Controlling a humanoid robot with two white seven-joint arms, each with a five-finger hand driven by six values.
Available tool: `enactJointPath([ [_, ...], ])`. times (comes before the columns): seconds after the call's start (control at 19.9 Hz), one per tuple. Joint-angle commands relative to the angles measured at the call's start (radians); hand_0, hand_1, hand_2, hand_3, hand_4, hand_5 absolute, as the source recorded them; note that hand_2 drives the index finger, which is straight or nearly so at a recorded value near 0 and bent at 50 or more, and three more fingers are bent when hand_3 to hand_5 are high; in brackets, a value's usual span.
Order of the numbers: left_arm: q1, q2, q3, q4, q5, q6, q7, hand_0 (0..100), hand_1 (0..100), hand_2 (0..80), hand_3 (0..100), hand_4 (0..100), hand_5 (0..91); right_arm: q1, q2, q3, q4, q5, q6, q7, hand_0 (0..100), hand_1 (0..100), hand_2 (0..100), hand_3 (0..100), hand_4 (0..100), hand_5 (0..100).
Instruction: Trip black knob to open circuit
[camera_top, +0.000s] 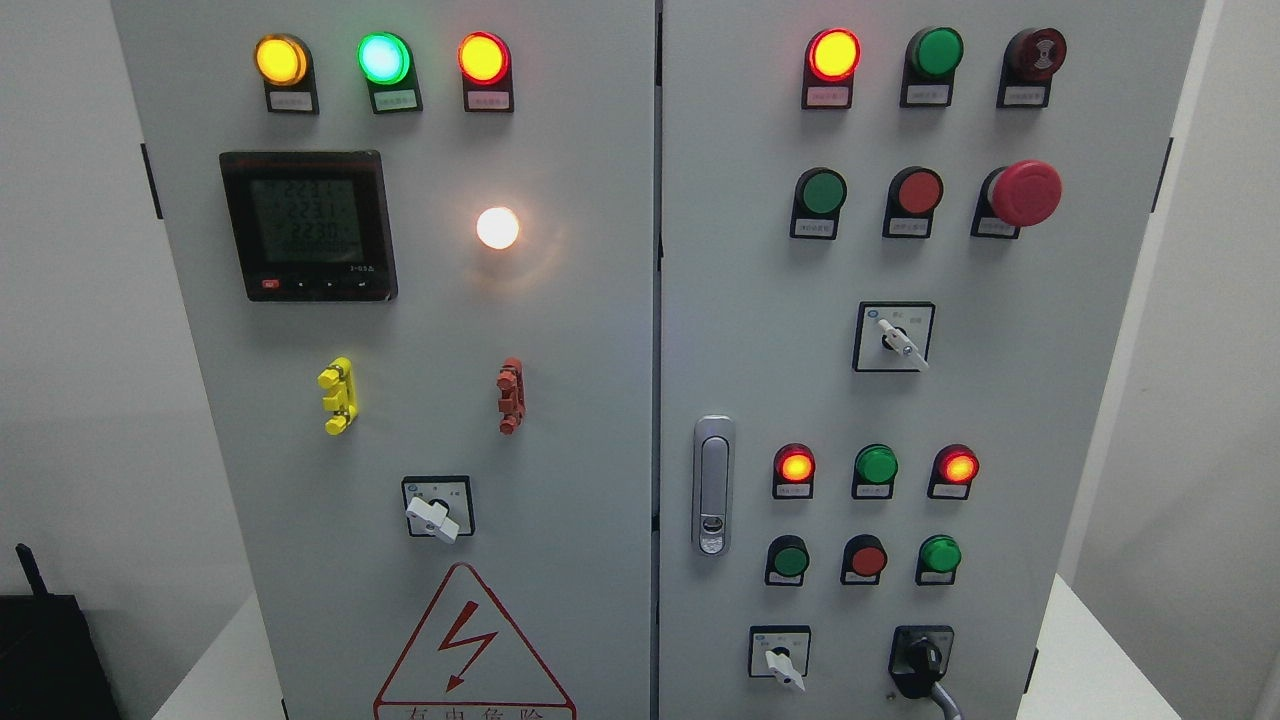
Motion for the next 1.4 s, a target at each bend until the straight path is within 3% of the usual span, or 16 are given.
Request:
enactJointPath([
  [0.0, 0.000, 0.000, 0.000, 0.000, -0.023, 0.002, 0.000, 12, 39, 0.0, 0, 0, 0.0, -0.001, 0.025, 0.009, -0.001, 0.002, -0.002, 0.002, 0, 6, 0, 100, 100, 100],
  [1.35, 0.000, 0.000, 0.000, 0.000, -0.023, 0.001, 0.000, 12, 39, 0.0, 0, 0, 0.0, 0.000, 0.025, 0.023, -0.007, 0.002, -0.013, 0.002, 0, 5, 0, 100, 100, 100],
])
